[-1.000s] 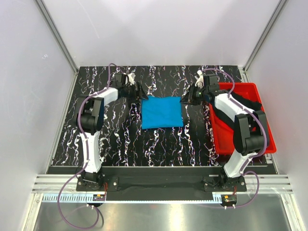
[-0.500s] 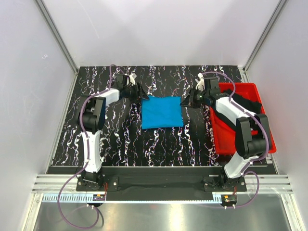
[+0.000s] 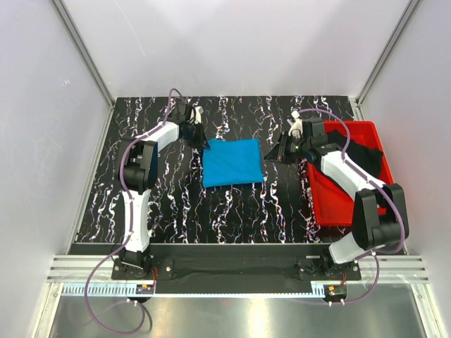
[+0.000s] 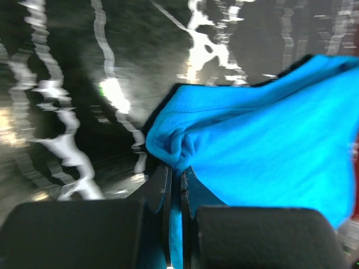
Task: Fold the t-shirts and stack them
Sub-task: Neatly place the folded tshirt to the corner
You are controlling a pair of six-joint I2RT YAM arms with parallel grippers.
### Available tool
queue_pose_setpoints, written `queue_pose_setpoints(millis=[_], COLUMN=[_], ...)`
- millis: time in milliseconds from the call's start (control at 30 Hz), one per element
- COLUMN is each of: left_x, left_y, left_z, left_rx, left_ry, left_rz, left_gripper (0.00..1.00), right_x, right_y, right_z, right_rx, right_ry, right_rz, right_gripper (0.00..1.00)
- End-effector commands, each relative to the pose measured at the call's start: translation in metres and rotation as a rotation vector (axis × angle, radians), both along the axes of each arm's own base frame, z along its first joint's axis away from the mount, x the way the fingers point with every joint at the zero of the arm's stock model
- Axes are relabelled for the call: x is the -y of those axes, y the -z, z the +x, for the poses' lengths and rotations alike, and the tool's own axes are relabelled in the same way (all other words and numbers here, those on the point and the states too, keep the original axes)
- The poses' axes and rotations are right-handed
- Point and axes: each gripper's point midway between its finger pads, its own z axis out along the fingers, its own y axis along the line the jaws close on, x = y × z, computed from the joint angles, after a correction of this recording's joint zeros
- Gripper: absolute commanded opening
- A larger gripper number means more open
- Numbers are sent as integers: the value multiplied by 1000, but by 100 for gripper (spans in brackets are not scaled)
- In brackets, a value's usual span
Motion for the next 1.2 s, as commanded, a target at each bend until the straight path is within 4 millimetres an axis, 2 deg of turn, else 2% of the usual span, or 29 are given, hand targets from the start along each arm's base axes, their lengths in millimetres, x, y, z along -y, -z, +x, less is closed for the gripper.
queue_pose_setpoints(millis=[0, 33, 67, 133, 167, 233, 267, 300, 367, 400, 433, 500, 600, 633, 667, 767, 867, 900, 933, 1000, 1167], left_x=[-64, -71, -81, -94, -104, -129, -141, -161, -182, -206, -218, -249, -270, -272, -275, -277, -282, -298, -302, -308, -330], left_y=[4, 4, -7, -8, 0, -8, -4, -6, -16, -17, -22, -39, -65, -76, -82, -83, -87, -89, -99, -89, -103], left_z=[7, 6, 19, 22, 20, 33, 36, 42, 59, 64, 70, 90, 116, 129, 135, 158, 184, 188, 198, 205, 219], left_rx=[39, 34, 72, 68, 44, 60, 55, 57, 105, 106, 120, 193, 308, 376, 413, 514, 578, 589, 636, 649, 715], left_ry=[-26, -22, -15, 7, 31, 16, 29, 2, 5, -31, -45, -95, -104, -103, -33, 75, 65, 49, 32, 40, -11], left_rz=[346, 386, 438, 506, 560, 651, 695, 739, 781, 841, 873, 951, 1040, 1063, 1124, 1199, 1192, 1190, 1204, 1210, 1230], left_gripper=[0, 0, 0, 0, 0, 0, 0, 0, 0, 0, 0, 0, 0, 0, 0, 0, 0, 0, 0, 0, 0], right_x=[-10, -10, -12, -13, -13, -9, -8, -7, -8, -8, -9, -8, -6, -7, -6, 0, 4, 3, 3, 3, 0], right_y=[-23, -21, -25, -28, -29, -34, -36, -40, -43, -45, -45, -45, -41, -37, -35, -28, -19, -14, -12, -4, 4], right_z=[-20, -26, -34, -43, -47, -57, -59, -63, -70, -72, -75, -81, -89, -93, -94, -94, -87, -84, -83, -79, -67], right_rx=[45, 35, 39, 41, 45, 53, 57, 62, 59, 57, 51, 37, 7, -7, -14, -24, -31, -45, -48, -71, -88], right_ry=[-45, -48, -66, -84, -91, -103, -105, -104, -115, -117, -121, -127, -124, -130, -126, -108, -96, -98, -100, -98, -94], right_rz=[17, 15, 18, 18, 14, 2, -2, -2, 15, 22, 25, 24, 21, 16, 9, -33, -72, -79, -85, -91, -102], right_gripper=[20, 20, 20, 21, 21, 21, 21, 21, 21, 22, 21, 22, 21, 22, 22, 22, 22, 22, 22, 22, 22])
